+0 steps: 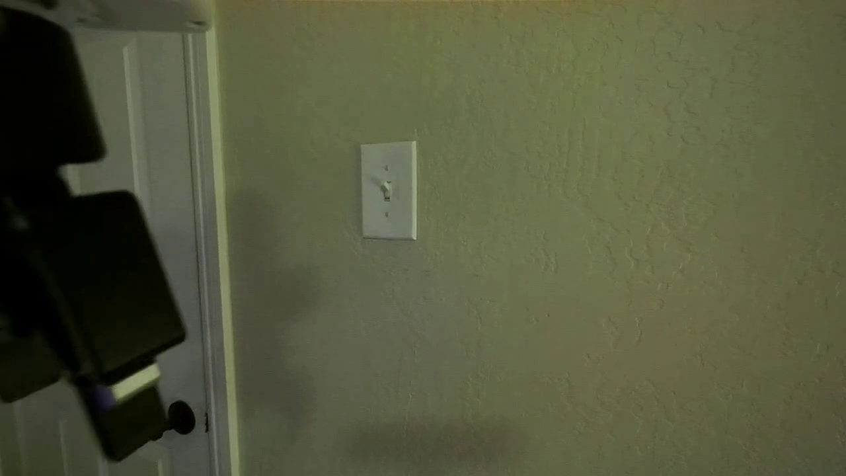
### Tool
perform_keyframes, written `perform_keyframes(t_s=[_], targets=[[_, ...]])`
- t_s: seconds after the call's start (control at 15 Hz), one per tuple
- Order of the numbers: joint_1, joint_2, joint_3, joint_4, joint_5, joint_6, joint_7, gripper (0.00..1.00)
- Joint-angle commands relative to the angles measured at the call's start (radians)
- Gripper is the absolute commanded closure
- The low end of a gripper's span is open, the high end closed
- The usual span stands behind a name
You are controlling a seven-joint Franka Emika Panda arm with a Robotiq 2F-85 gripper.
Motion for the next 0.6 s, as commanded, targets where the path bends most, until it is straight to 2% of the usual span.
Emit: perform_keyframes(t_s=[0.0,0.2,0.27,0.53], targets=[[0.005,0.116,0.033,0.096,0.051,0.082,0.089,0.0],[0.0,0.182,0.059,0.158,0.056,0.106,0.115,0.0],[-0.009,0.139,0.056,0.117,0.043,0.084,0.086,0.0],[-0.012,0.162,0.063,0.133,0.043,0.084,0.088,0.0]])
